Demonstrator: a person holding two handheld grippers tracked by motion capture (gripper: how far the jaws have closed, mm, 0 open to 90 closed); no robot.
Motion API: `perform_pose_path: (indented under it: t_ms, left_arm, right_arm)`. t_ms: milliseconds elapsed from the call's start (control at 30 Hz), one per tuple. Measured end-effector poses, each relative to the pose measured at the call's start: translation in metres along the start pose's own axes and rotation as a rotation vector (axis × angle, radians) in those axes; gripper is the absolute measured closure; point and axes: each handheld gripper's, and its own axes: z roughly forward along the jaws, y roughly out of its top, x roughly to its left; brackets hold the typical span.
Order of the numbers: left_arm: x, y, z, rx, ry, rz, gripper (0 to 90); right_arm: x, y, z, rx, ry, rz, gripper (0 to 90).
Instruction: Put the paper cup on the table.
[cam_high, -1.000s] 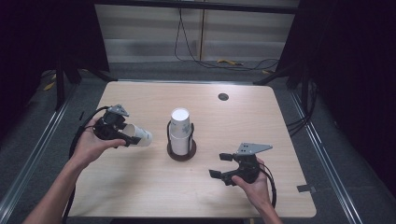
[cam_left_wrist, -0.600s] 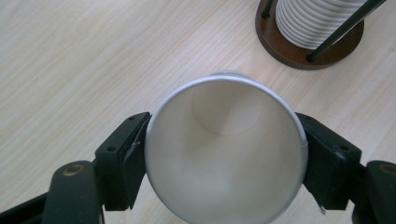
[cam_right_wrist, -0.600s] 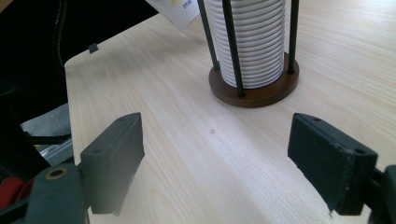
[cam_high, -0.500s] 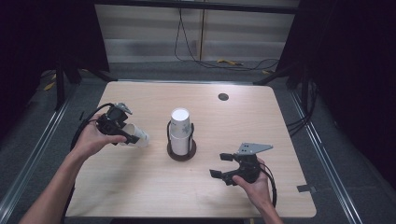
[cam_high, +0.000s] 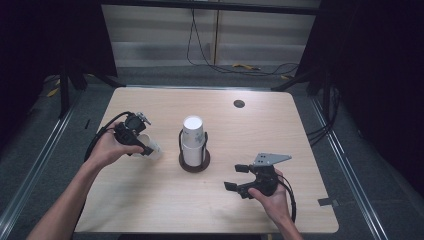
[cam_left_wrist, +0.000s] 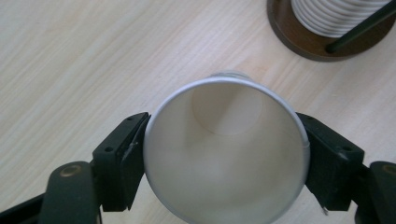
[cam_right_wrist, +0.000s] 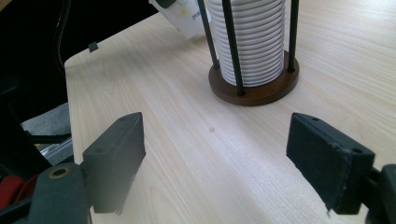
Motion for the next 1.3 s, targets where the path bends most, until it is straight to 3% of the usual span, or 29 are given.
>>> perform_pose_path:
  t_ms: [167,233,300,567,833,1200,1300]
  left_arm:
    - [0.0,0.006,0.008,0.011,0.002,-0.004,23.8]
    - [-0.002,0.007,0.009,0.009,-0.017,0.001,23.5]
    - [-0.003,0.007,0.01,-0.004,-0.011,-0.023,23.0]
    - [-0.002,0.011,0.015,-0.01,-0.002,-0.032,21.2]
    - [-0.007,0.013,0.024,-0.067,0.016,-0.027,20.5]
    - [-0.005,0.014,0.028,-0.117,-0.029,-0.065,19.7]
    - [-0.005,0.015,0.027,-0.153,-0.038,-0.074,18.7]
  right_arm:
    - [0.001,0.0,0.001,0.005,0.008,-0.003,18.9]
    - [0.001,0.0,0.0,0.005,0.008,-0.005,19.0]
    - [0.0,0.0,0.001,0.007,0.006,0.002,17.7]
    - [0.0,-0.001,0.003,0.025,0.011,0.006,16.3]
    - [0.0,-0.002,0.004,0.032,0.012,0.01,16.3]
    - [0.001,-0.002,0.003,0.039,0.011,0.004,16.4]
    - [0.001,-0.002,0.004,0.043,0.014,0.007,16.4]
